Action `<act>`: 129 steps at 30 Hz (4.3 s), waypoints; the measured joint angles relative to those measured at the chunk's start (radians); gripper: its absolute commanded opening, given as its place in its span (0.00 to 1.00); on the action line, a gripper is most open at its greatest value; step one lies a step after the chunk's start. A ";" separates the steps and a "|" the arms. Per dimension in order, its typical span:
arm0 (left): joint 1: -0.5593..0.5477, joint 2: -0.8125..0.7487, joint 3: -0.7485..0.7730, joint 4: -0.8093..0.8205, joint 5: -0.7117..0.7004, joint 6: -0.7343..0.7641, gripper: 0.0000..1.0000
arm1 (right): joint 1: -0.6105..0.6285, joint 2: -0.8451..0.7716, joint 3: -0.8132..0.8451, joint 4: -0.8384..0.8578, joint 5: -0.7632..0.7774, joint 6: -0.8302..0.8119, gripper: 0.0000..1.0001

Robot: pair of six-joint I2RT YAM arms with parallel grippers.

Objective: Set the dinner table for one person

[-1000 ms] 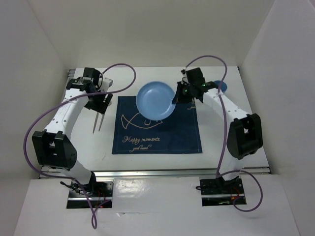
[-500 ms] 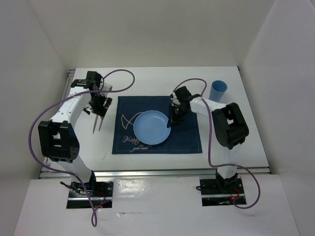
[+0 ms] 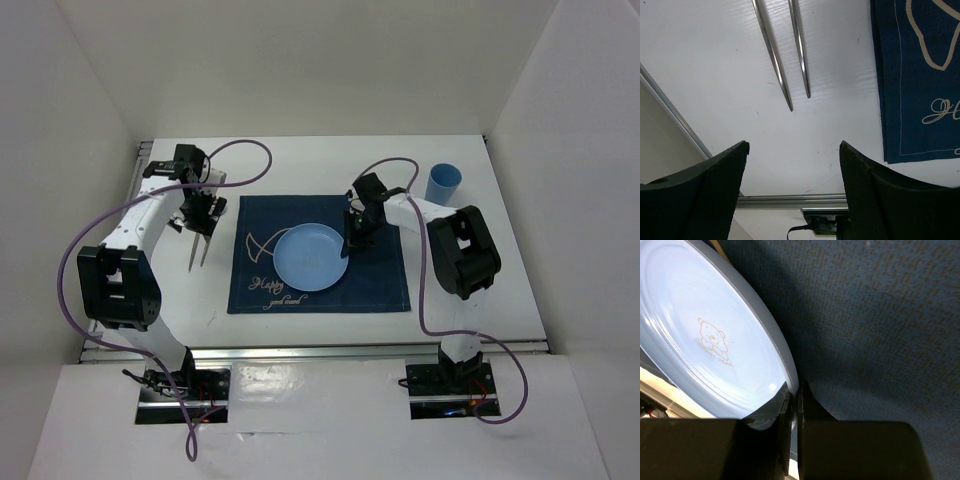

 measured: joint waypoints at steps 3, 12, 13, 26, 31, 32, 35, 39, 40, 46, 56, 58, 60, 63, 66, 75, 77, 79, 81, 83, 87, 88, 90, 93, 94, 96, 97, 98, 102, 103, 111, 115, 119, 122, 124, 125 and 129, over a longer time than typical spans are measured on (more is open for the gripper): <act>0.000 0.000 0.000 0.002 0.000 0.000 0.80 | 0.000 0.000 0.004 -0.007 0.008 0.000 0.13; 0.000 0.000 -0.016 0.020 0.000 0.002 0.74 | 0.000 -0.024 0.008 -0.054 0.060 -0.003 0.70; 0.000 0.005 -0.022 0.024 0.000 0.004 0.71 | 0.000 -0.036 0.008 -0.068 0.076 -0.003 0.70; -0.002 0.370 0.129 0.118 -0.019 0.031 0.57 | 0.000 -0.400 0.025 -0.088 0.203 0.043 0.70; -0.002 0.444 0.191 0.149 -0.040 0.032 0.57 | 0.000 -0.431 0.001 -0.087 0.223 0.062 0.70; -0.002 0.452 0.199 0.151 -0.040 0.031 0.57 | 0.000 -0.437 -0.012 -0.088 0.223 0.069 0.70; -0.002 0.497 0.248 0.150 -0.043 0.027 0.48 | 0.000 -0.461 -0.040 -0.095 0.241 0.085 0.70; -0.003 0.537 0.291 0.135 -0.045 0.024 0.36 | 0.000 -0.510 -0.047 -0.090 0.269 0.103 0.70; -0.004 0.541 0.296 0.131 -0.044 0.026 0.33 | 0.000 -0.529 -0.047 -0.090 0.281 0.106 0.70; -0.006 0.564 0.330 0.087 -0.024 0.024 0.07 | 0.000 -0.621 -0.047 -0.085 0.340 0.109 0.70; 0.028 0.617 0.425 -0.017 0.105 0.008 0.00 | 0.000 -0.642 -0.056 -0.062 0.328 0.103 0.70; 0.042 0.614 0.426 -0.021 0.148 -0.016 0.00 | 0.000 -0.646 -0.070 -0.052 0.303 0.099 0.70; 0.054 0.612 0.426 -0.022 0.193 -0.047 0.00 | 0.003 -0.646 -0.084 -0.042 0.280 0.097 0.70; 0.062 0.604 0.426 -0.016 0.248 -0.101 0.00 | 0.021 -0.646 -0.103 -0.012 0.238 0.093 0.70; 0.064 0.575 0.425 -0.006 0.291 -0.154 0.00 | 0.076 -0.641 -0.114 0.047 0.194 0.094 0.70; 0.069 0.332 0.411 0.077 0.320 -0.275 0.00 | 0.336 -0.475 -0.113 0.298 0.141 0.109 0.70; 0.070 0.261 0.367 0.115 0.331 -0.317 0.00 | 0.385 -0.439 -0.116 0.400 0.142 0.128 0.71; 0.071 0.169 0.281 0.156 0.344 -0.365 0.00 | 0.423 -0.410 -0.116 0.518 0.142 0.143 0.72; 0.070 0.082 0.205 0.183 0.356 -0.408 0.00 | 0.456 -0.374 -0.111 0.655 0.137 0.158 0.73; 0.061 0.005 0.136 0.210 0.352 -0.449 0.00 | 0.467 -0.323 -0.082 0.729 0.133 0.164 0.73; 0.024 -0.097 0.084 0.224 0.350 -0.497 0.00 | 0.470 -0.146 0.077 0.791 0.119 0.174 0.73; 0.014 -0.108 0.084 0.228 0.352 -0.504 0.00 | 0.470 -0.114 0.102 0.797 0.115 0.176 0.73; 0.001 -0.116 0.084 0.242 0.352 -0.509 0.00 | 0.470 -0.061 0.131 0.800 0.102 0.185 0.73; -0.005 -0.116 0.081 0.247 0.352 -0.527 0.00 | 0.470 0.002 0.171 0.795 0.093 0.198 0.71; -0.005 -0.116 0.079 0.248 0.352 -0.530 0.00 | 0.470 0.018 0.183 0.794 0.093 0.203 0.69; -0.005 -0.116 0.074 0.250 0.352 -0.531 0.00 | 0.470 0.034 0.195 0.792 0.097 0.208 0.57; -0.005 -0.116 0.069 0.251 0.352 -0.532 0.00 | 0.470 0.038 0.196 0.792 0.097 0.211 0.52; -0.005 -0.116 0.065 0.250 0.352 -0.533 0.00 | 0.470 0.038 0.198 0.791 0.096 0.214 0.47; -0.005 -0.116 0.057 0.249 0.359 -0.534 0.00 | 0.470 0.055 0.239 0.790 0.092 0.234 0.14; -0.005 -0.116 0.056 0.249 0.359 -0.533 0.00 | 0.470 0.057 0.242 0.790 0.090 0.236 0.11; 0.000 -0.119 0.049 0.250 0.359 -0.531 0.00 | 0.459 0.083 0.254 0.769 0.085 0.276 0.29; -0.002 -0.119 0.046 0.253 0.378 -0.534 0.00 | 0.459 0.085 0.255 0.772 0.061 0.290 0.36; -0.003 -0.119 0.037 0.256 0.386 -0.535 0.00 | 0.459 0.109 0.269 0.777 0.043 0.297 0.14; 0.000 -0.122 0.035 0.248 0.384 -0.535 0.00 | 0.451 0.133 0.278 0.770 0.044 0.318 0.00; -0.001 -0.121 0.033 0.254 0.385 -0.533 0.00 | 0.447 0.135 0.278 0.769 0.042 0.337 0.00; -0.003 -0.121 0.033 0.255 0.385 -0.527 0.02 | 0.442 0.134 0.277 0.771 0.041 0.346 0.00; -0.011 -0.115 0.055 0.229 0.404 -0.483 0.41 | 0.410 0.083 0.209 0.775 -0.011 0.396 0.00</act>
